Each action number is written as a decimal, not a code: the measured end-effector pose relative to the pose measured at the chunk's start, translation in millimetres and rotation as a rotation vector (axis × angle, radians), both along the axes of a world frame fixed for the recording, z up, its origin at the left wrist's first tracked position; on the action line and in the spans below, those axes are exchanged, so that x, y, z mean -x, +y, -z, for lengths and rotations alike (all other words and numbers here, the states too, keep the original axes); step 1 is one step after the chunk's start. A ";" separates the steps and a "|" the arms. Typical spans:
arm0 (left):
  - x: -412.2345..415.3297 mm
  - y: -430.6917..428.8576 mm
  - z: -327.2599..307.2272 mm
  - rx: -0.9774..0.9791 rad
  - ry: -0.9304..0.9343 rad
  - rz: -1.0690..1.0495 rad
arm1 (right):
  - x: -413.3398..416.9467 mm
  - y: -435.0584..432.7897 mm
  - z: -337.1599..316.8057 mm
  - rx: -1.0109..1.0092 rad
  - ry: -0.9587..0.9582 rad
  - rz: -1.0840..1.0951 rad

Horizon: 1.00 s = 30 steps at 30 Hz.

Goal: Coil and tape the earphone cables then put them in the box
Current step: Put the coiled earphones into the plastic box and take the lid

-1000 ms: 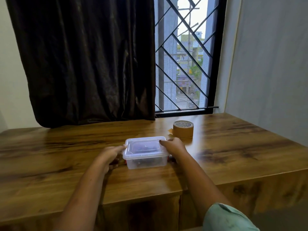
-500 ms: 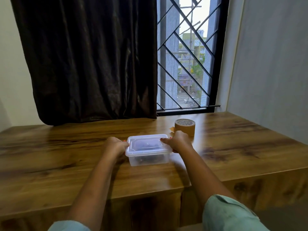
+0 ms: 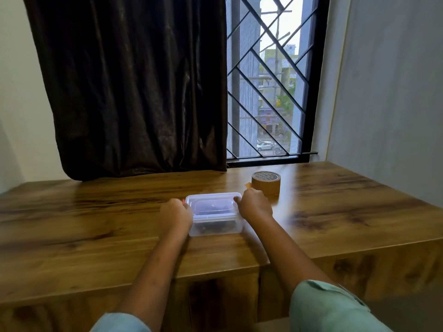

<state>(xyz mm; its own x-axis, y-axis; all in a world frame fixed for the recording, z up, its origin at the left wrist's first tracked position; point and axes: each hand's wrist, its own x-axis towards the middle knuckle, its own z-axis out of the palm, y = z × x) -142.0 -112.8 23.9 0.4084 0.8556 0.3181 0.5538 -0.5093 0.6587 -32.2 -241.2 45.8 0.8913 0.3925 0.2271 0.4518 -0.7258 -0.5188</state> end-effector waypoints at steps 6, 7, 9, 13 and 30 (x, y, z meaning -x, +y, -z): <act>25.9 -23.6 30.7 0.337 -0.445 0.273 | 20.4 -9.2 24.3 -0.341 0.141 -0.110; 28.5 -27.3 31.3 0.329 -0.460 0.296 | 23.2 -8.2 29.3 -0.369 0.137 -0.111; 29.5 -27.5 30.8 0.313 -0.469 0.322 | 26.5 -5.5 35.1 -0.413 0.136 -0.120; 20.5 -11.6 28.2 0.313 -0.481 0.305 | 14.4 11.4 29.3 -0.387 0.141 -0.144; -133.1 141.3 19.2 0.409 -0.521 0.271 | -142.8 153.5 10.9 0.077 -0.054 -0.008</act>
<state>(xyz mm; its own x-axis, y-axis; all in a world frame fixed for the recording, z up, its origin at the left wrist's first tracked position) -8.9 28.5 4.7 0.5056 0.8381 0.2048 0.0041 -0.2397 0.9708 110.6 -87.6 34.9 0.8751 0.4181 0.2437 0.4839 -0.7587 -0.4361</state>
